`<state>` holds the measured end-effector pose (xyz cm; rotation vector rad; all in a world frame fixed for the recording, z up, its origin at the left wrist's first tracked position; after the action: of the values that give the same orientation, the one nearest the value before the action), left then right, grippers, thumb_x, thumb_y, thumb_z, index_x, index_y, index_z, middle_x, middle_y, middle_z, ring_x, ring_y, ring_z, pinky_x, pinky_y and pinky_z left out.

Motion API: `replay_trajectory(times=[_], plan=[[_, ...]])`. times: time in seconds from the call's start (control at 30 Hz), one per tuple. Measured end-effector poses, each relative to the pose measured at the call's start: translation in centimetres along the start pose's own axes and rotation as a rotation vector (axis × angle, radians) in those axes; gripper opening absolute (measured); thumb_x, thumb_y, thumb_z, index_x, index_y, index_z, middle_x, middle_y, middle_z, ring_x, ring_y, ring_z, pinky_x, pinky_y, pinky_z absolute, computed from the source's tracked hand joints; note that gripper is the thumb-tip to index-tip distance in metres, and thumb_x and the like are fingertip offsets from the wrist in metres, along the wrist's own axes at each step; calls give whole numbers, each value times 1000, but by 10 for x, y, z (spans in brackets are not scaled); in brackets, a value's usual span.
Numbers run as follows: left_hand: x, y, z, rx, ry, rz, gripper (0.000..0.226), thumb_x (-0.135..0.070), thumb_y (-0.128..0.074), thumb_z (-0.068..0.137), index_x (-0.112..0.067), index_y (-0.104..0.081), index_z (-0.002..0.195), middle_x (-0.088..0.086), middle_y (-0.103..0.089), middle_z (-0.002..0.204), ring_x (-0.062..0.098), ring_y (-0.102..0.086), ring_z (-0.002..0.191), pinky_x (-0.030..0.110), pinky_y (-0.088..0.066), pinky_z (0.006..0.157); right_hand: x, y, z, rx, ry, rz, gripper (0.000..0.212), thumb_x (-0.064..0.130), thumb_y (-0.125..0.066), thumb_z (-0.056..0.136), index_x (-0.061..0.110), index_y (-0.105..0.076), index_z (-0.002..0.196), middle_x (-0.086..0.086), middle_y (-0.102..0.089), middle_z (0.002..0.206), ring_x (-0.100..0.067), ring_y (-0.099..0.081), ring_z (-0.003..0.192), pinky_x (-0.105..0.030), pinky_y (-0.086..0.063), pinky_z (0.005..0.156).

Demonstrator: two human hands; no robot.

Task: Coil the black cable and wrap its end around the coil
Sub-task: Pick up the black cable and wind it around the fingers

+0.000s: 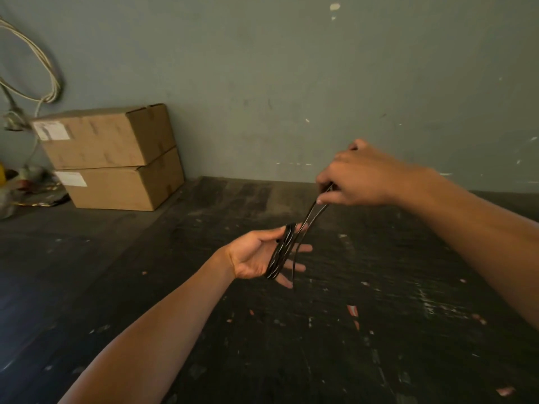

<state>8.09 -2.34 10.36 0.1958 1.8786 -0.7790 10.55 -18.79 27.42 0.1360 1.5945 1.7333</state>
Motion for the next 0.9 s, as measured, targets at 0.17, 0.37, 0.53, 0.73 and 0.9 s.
replay_trajectory(times=[0.17, 0.37, 0.53, 0.73, 0.9], plan=[[2, -16, 0, 111, 46, 30, 48, -38, -43, 98, -33, -45, 145, 13, -37, 156, 48, -30, 141, 76, -14, 108, -15, -9, 5, -63, -68, -15, 32, 60, -53, 88, 31, -66, 95, 4, -66, 86, -20, -57, 101, -38, -29, 81], [-2, -41, 0, 249, 35, 42, 51, -39, -40, 99, -35, -35, 150, 14, -28, 159, 50, -24, 142, 74, -22, 105, -30, -39, 6, 3, -167, 154, 34, 60, -50, 89, 32, -67, 94, 5, -64, 85, -20, -53, 99, -37, -27, 81], [-4, -53, -4, 332, 26, 24, 53, -39, -35, 100, -36, -28, 152, 18, -19, 161, 53, -13, 144, 78, -15, 106, -36, -67, 5, 47, -200, 302, 33, 55, -43, 95, 34, -67, 104, 3, -70, 106, -20, -51, 105, -40, -31, 86], [-9, -67, -7, 414, -14, 21, 49, -39, -41, 97, -36, -41, 146, 17, -19, 161, 54, -9, 144, 70, -25, 102, -41, -89, 0, -15, -228, 336, 30, 40, -36, 102, 28, -63, 109, 2, -66, 120, -20, -47, 104, -38, -29, 82], [-23, -74, -5, 424, -79, 22, 50, -39, -45, 96, -36, -39, 146, 15, -27, 158, 52, -16, 142, 71, -24, 103, -6, -122, -13, 22, -214, 379, 28, 20, -41, 100, 22, -58, 121, 1, -63, 120, -19, -47, 107, -39, -34, 89]])
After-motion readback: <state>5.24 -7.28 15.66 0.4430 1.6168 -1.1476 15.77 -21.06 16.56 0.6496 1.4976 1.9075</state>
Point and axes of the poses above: each hand's wrist, its own z-axis towards the middle knuckle, its own y-axis out of the back of the hand, x = y × z, the point moved 4 cm from there along z, towards the middle knuckle
